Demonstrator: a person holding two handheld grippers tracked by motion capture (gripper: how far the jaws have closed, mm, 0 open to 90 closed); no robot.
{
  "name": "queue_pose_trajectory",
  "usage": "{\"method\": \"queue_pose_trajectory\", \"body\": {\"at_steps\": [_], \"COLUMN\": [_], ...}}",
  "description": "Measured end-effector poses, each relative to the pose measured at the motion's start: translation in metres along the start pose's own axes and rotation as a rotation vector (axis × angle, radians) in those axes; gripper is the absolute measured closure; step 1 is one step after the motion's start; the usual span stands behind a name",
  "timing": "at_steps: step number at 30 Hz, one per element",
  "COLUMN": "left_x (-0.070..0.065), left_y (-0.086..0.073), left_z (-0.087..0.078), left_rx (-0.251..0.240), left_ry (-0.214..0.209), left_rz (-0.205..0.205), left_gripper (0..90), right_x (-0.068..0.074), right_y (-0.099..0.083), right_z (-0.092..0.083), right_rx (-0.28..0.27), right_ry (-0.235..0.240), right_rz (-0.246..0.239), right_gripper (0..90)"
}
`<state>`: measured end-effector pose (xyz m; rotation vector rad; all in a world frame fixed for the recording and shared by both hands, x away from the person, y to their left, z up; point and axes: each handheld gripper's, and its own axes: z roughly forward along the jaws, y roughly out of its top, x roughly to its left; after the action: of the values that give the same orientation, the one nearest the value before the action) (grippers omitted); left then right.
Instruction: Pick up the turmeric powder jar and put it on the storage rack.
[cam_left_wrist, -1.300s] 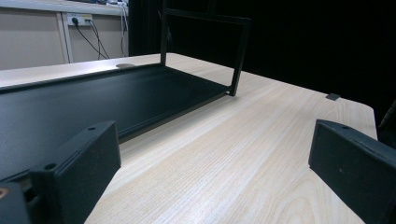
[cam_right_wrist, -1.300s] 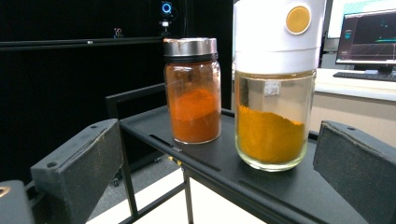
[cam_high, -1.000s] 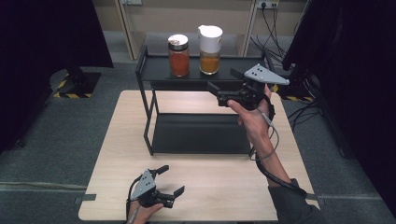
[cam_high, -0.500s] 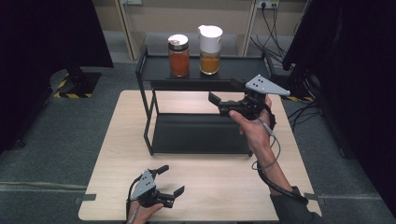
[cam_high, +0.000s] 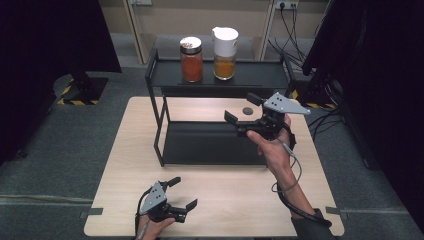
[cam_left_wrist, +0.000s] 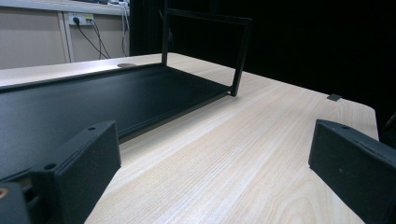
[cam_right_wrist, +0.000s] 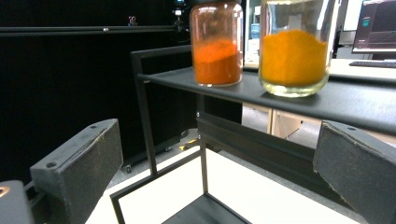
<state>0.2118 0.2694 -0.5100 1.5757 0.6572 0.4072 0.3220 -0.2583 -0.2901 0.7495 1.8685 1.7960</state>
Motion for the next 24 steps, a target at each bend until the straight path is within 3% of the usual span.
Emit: {"method": "queue_pose_trajectory", "body": {"at_steps": [24], "left_x": [0.000], "left_y": [0.000], "left_z": [-0.001], "left_rx": [0.000], "left_ry": [0.004], "left_rz": [0.002], "left_gripper": [1.5], "right_x": [0.008], "right_y": [-0.034], "right_z": [-0.015], "right_rx": [0.010], "right_ry": [0.022], "right_rz": [0.000], "right_gripper": [1.7]}}
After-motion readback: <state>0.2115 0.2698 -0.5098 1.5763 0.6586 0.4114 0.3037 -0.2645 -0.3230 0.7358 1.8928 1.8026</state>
